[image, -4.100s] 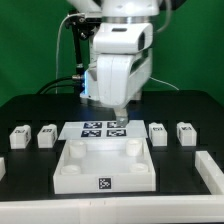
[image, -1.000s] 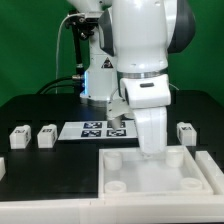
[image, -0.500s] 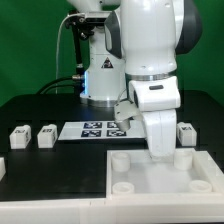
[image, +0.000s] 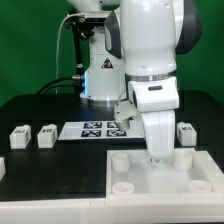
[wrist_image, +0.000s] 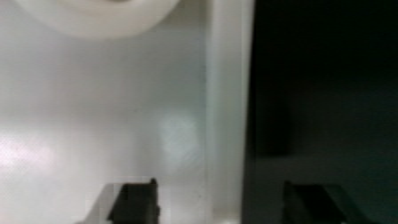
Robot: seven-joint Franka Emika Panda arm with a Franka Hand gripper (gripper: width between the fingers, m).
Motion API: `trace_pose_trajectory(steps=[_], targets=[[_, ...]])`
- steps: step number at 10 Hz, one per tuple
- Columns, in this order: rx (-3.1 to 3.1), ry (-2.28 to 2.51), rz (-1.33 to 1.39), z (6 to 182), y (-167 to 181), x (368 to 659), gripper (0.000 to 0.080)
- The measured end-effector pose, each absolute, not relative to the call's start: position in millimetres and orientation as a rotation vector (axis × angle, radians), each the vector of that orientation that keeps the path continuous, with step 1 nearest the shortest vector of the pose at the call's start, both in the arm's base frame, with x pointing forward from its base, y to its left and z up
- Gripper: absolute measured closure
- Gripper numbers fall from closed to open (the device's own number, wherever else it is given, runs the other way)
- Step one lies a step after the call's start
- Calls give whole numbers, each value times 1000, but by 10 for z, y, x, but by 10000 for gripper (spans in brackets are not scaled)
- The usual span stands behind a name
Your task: Assemble one leg
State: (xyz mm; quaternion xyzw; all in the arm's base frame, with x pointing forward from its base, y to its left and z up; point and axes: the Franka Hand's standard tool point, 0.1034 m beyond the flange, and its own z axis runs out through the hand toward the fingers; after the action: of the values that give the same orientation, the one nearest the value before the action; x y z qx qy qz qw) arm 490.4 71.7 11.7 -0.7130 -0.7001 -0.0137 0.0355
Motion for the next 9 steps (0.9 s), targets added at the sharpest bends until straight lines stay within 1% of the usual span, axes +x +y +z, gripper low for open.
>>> trace_pose_trajectory(steps=[1, 2, 3, 9], targets=[[-2191, -2151, -42, 117, 715, 4904, 367], [-2192, -2150, -42, 117, 713, 4904, 202], [-2192, -2150, -42, 116, 711, 4904, 165], [-2195, -2148, -43, 124, 704, 4909, 151]])
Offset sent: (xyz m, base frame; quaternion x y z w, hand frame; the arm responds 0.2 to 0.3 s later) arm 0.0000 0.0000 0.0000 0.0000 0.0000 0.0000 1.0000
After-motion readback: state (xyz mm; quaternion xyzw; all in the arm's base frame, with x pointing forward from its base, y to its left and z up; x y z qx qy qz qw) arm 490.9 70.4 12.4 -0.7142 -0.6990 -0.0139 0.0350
